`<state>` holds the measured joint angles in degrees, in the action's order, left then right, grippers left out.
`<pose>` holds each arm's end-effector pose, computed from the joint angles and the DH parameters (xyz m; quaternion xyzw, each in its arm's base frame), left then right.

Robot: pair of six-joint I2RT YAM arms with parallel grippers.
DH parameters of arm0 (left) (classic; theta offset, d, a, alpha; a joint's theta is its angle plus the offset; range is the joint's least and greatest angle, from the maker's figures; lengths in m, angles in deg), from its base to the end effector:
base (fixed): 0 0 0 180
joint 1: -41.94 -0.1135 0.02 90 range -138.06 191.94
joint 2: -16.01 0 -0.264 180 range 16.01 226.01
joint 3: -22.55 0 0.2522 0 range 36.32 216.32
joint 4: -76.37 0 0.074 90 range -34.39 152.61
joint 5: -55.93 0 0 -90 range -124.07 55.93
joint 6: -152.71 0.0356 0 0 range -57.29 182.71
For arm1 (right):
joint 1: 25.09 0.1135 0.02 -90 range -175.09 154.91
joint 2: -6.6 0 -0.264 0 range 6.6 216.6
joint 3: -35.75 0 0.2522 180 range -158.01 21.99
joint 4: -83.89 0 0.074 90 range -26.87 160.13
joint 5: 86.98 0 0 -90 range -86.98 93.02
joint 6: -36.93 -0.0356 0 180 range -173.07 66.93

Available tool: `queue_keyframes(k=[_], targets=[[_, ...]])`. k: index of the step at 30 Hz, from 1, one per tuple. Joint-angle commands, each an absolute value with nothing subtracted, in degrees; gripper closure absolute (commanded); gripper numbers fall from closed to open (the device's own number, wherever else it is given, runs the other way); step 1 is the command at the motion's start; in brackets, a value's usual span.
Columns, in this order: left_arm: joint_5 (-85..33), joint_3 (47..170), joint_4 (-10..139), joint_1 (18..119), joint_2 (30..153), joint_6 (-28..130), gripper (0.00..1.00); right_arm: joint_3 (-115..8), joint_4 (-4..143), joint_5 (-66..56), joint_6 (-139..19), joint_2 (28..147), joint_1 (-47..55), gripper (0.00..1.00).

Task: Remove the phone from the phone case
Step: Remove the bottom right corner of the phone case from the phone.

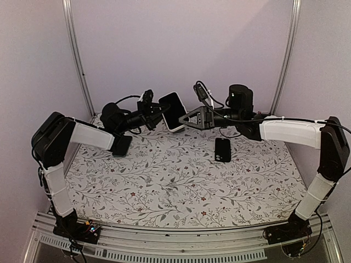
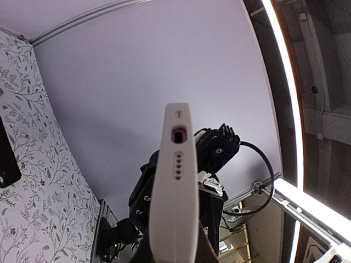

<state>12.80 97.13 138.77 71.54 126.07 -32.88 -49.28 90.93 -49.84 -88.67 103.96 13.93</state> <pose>0.3381 -0.2219 0.2596 0.0229 0.5871 -0.7900 0.1752 0.2892 0.2709 0.3127 -0.3195 0.6525 0.6273 0.2805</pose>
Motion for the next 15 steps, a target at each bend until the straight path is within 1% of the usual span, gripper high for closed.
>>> queue_keyframes(k=[1, 5, 7, 11, 15], targets=[[11.9, 97.0, 143.6, 71.0, 125.4, -35.1, 1.0, -47.2, 97.5, -52.0, -89.9, 100.0, 12.8, 0.48], [11.5, 97.0, 144.3, 70.8, 124.9, -36.0, 1.0, -45.7, 99.0, -52.5, -91.6, 99.2, 12.3, 0.5], [11.5, 97.1, 144.3, 70.7, 124.7, -36.1, 1.0, -45.3, 99.4, -52.5, -92.1, 99.0, 12.2, 0.54], [11.7, 97.4, 144.9, 70.7, 124.8, -36.8, 1.0, -44.9, 100.3, -52.8, -92.8, 98.7, 12.0, 0.64], [12.0, 97.5, 144.7, 70.8, 124.6, -36.7, 1.0, -45.1, 101.3, -53.1, -93.3, 98.8, 12.1, 0.79]])
